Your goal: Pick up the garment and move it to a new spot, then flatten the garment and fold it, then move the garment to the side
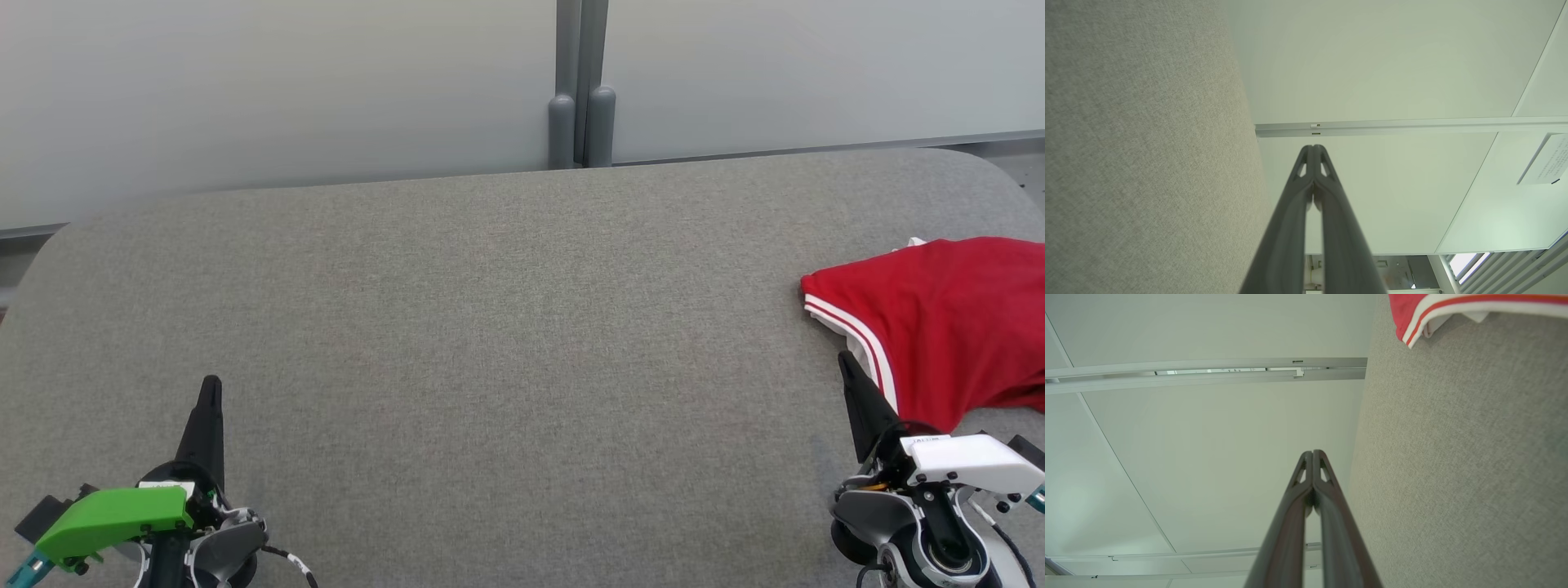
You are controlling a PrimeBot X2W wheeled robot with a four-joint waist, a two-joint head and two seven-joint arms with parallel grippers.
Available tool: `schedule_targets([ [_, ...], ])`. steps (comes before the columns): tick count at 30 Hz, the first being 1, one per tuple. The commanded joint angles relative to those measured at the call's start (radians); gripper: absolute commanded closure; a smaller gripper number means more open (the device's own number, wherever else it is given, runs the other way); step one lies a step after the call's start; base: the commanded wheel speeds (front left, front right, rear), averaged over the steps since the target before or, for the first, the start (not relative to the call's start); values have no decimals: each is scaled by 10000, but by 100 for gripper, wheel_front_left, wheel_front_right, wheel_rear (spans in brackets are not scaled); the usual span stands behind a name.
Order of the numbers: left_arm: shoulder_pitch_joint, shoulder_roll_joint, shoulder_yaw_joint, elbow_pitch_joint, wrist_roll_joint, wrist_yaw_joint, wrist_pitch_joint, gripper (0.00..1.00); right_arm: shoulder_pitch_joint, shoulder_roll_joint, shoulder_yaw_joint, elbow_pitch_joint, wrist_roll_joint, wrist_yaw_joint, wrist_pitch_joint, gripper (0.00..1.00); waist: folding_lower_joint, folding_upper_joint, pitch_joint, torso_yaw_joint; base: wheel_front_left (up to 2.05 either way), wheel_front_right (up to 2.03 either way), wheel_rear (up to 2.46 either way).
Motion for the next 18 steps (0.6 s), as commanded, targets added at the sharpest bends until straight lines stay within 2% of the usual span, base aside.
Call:
schedule_targets([
  [1, -141, 12, 14, -10, -10, -32, 17, 100, -107, -51, 13, 16, 78, 7, 25, 100, 0, 111, 0, 0, 0, 0, 0],
  [18, -141, 12, 12, -11, -12, -32, 15, 100, -107, -51, 12, 16, 78, 7, 24, 100, 0, 111, 0, 0, 0, 0, 0],
])
